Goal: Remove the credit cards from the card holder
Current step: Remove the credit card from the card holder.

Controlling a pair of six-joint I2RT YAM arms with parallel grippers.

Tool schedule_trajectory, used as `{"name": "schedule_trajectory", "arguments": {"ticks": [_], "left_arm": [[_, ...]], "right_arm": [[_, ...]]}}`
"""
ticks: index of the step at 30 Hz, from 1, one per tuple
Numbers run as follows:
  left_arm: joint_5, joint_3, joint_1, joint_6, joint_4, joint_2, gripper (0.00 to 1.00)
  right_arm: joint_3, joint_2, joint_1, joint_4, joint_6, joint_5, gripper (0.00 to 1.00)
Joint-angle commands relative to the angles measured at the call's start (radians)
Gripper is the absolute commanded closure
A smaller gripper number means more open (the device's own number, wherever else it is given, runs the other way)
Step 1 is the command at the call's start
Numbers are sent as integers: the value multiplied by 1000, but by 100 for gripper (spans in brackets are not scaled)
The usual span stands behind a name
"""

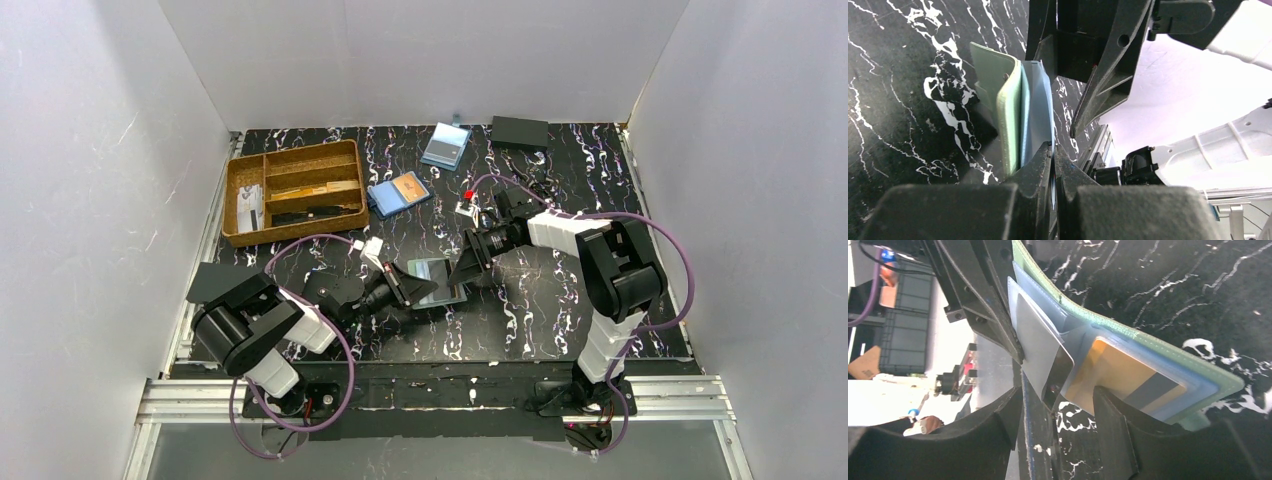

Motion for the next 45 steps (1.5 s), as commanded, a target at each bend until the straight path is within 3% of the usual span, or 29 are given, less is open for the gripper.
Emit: {"name": "schedule_trajectory", "arguments": {"ticks": [1,6,15,18,20,23,25,29,40,41,45], "left_arm": [[18,10,3,0,39,-60,100],[7,1,3,-2,40,-60,100],[-71,-54,3,-32,40,-65,100],[-94,-71,3,-46,39,-69,84],[-96,-77,5,-54,40,-70,75],[-81,-74,7,-57,38,-69,72],[-72,-75,12,-62,40,-64,75],[-48,-77,28,-65,40,-44,98],[-107,-123,52,-107,31,82,100],[-111,-124,55,-119,31,97,99],[-141,-146,56,-136,22,86,79]], "right_arm": [[-18,-3,-1,107,75,-168,39],[-11,8,-1,109,76,-220,51],[-13,9,-2,109,76,-193,90],[-14,12,-1,110,76,-180,99],[-16,12,-2,113,86,-172,99],[-19,17,-2,118,100,-151,99],[-22,22,-2,121,105,-129,99],[-22,31,-3,119,109,-52,99],[53,40,-20,-98,-67,205,99],[60,37,-21,-116,-85,208,99],[77,14,-22,-164,-152,192,99]]}}
